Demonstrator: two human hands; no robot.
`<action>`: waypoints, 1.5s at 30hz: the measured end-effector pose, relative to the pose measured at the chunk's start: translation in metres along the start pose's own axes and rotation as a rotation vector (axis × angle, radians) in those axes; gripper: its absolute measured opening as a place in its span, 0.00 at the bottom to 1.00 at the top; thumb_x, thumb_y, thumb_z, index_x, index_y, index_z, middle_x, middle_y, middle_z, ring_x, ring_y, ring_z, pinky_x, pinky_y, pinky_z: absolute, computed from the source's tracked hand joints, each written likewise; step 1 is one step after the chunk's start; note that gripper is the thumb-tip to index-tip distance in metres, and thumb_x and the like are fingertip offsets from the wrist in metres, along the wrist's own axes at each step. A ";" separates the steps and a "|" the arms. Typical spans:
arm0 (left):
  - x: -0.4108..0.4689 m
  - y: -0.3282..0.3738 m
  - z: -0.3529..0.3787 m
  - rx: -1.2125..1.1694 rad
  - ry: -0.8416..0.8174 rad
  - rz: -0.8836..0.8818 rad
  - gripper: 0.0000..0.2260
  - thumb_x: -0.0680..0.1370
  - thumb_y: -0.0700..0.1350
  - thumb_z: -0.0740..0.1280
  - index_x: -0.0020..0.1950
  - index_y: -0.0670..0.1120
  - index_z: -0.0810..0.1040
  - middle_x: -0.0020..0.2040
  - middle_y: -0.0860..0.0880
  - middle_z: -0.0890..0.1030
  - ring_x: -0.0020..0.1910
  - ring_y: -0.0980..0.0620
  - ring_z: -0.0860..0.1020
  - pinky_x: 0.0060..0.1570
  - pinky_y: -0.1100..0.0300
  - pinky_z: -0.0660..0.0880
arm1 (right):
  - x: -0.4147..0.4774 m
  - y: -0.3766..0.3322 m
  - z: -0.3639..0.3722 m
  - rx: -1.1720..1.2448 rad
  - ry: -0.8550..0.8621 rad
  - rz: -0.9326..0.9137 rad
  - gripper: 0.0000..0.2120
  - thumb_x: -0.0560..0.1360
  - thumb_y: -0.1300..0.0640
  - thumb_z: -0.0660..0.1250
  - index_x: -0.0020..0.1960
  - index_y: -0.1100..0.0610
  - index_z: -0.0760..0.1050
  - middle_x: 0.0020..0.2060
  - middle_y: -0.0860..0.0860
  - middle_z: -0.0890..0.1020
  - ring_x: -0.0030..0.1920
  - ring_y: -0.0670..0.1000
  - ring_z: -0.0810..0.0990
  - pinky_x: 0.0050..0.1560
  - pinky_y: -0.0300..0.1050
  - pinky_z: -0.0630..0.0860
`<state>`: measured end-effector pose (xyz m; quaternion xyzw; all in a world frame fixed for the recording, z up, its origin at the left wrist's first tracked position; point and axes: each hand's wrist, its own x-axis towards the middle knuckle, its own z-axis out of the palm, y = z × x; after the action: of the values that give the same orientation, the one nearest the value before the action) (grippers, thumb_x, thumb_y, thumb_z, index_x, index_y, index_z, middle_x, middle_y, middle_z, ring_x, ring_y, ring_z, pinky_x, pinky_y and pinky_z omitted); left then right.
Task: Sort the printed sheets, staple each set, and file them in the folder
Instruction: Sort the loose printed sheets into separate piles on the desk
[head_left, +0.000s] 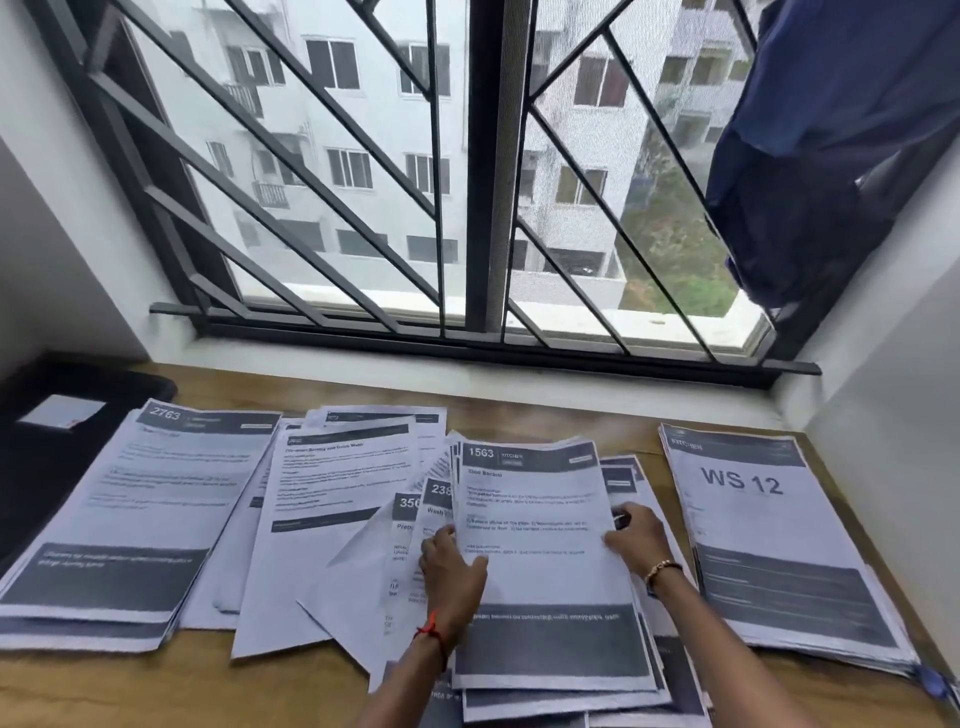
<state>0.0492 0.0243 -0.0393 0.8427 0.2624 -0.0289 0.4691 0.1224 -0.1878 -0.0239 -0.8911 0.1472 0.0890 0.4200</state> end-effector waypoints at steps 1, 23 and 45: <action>0.001 0.000 0.000 0.013 -0.002 -0.009 0.23 0.73 0.42 0.69 0.66 0.39 0.68 0.62 0.39 0.69 0.62 0.42 0.68 0.64 0.53 0.64 | 0.000 0.001 -0.001 0.019 0.014 0.002 0.12 0.67 0.73 0.64 0.49 0.67 0.78 0.46 0.62 0.82 0.45 0.58 0.78 0.43 0.40 0.69; -0.009 -0.016 -0.032 0.468 0.090 -0.038 0.24 0.75 0.51 0.66 0.66 0.42 0.65 0.65 0.42 0.67 0.65 0.43 0.65 0.62 0.51 0.65 | -0.024 0.025 -0.028 0.150 0.316 0.244 0.13 0.70 0.68 0.63 0.53 0.69 0.76 0.53 0.65 0.80 0.52 0.65 0.78 0.47 0.49 0.72; -0.023 -0.017 -0.030 -0.352 -0.327 0.127 0.29 0.62 0.39 0.59 0.64 0.45 0.69 0.60 0.46 0.78 0.55 0.49 0.77 0.58 0.52 0.74 | -0.072 0.005 0.018 0.166 -0.011 0.149 0.12 0.66 0.73 0.66 0.48 0.63 0.78 0.44 0.55 0.80 0.44 0.53 0.76 0.34 0.37 0.69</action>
<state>0.0153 0.0460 -0.0290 0.7470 0.1307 -0.0891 0.6457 0.0520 -0.1634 -0.0184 -0.8394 0.2178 0.1123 0.4852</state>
